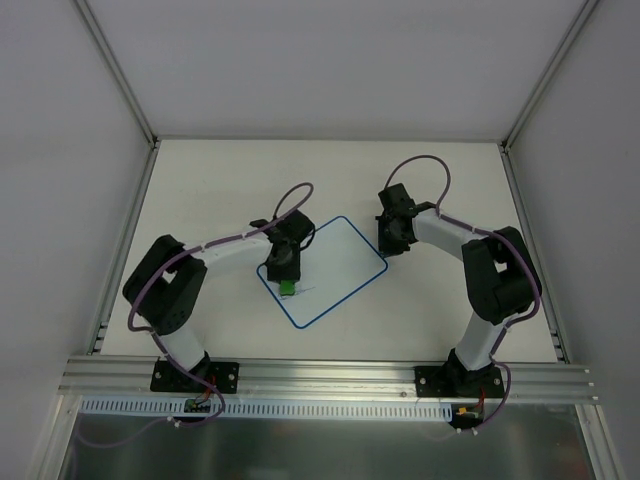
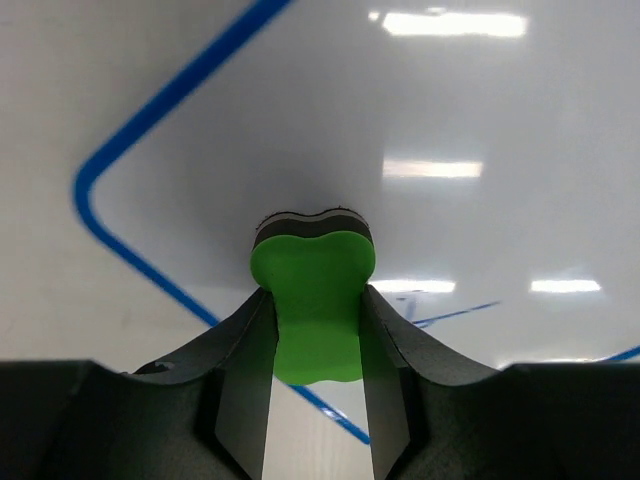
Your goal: Erase the whiteboard
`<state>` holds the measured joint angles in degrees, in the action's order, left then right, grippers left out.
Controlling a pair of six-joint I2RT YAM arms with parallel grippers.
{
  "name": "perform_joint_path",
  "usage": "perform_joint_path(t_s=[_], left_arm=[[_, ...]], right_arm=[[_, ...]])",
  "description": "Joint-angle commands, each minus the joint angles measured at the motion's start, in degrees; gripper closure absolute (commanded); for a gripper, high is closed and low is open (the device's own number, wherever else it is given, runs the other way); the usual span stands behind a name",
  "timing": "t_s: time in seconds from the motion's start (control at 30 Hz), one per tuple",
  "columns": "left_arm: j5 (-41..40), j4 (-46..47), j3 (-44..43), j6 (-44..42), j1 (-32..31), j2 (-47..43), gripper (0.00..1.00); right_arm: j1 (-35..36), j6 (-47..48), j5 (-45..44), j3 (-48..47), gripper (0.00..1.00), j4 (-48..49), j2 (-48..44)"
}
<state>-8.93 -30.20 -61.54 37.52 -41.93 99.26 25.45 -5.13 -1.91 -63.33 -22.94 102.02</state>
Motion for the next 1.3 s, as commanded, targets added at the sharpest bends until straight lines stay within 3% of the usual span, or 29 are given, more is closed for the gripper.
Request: perform_joint_path(t_s=[0.0,0.2,0.6,0.87,1.03,1.27], left_arm=[[-2.49,-4.17,6.41,2.03,5.26,-4.51,1.00],[-3.12,-3.56,8.29,0.37,8.27,-7.86,1.00],[2.33,-1.53,-2.09,-3.15,-2.01,3.21,1.00],[5.68,1.98,-3.59,1.32,-6.41,5.68,1.00],[1.81,1.81,3.69,8.44,-2.39,0.43,1.00],[-2.32,0.14,11.79,9.06,3.08,-9.08,1.00]], right_arm=[[0.30,-0.85,-3.27,1.81,1.00,-3.25,1.78],[0.30,-0.59,-3.19,1.11,1.00,-3.25,2.31],[0.21,-0.67,-2.83,1.28,1.00,-3.08,1.87],[0.21,-1.55,-2.83,1.46,1.00,-2.99,1.25],[0.04,-1.99,-3.36,1.19,1.00,-2.99,1.08],[0.04,-2.52,-2.66,1.10,1.00,-2.99,0.64]])
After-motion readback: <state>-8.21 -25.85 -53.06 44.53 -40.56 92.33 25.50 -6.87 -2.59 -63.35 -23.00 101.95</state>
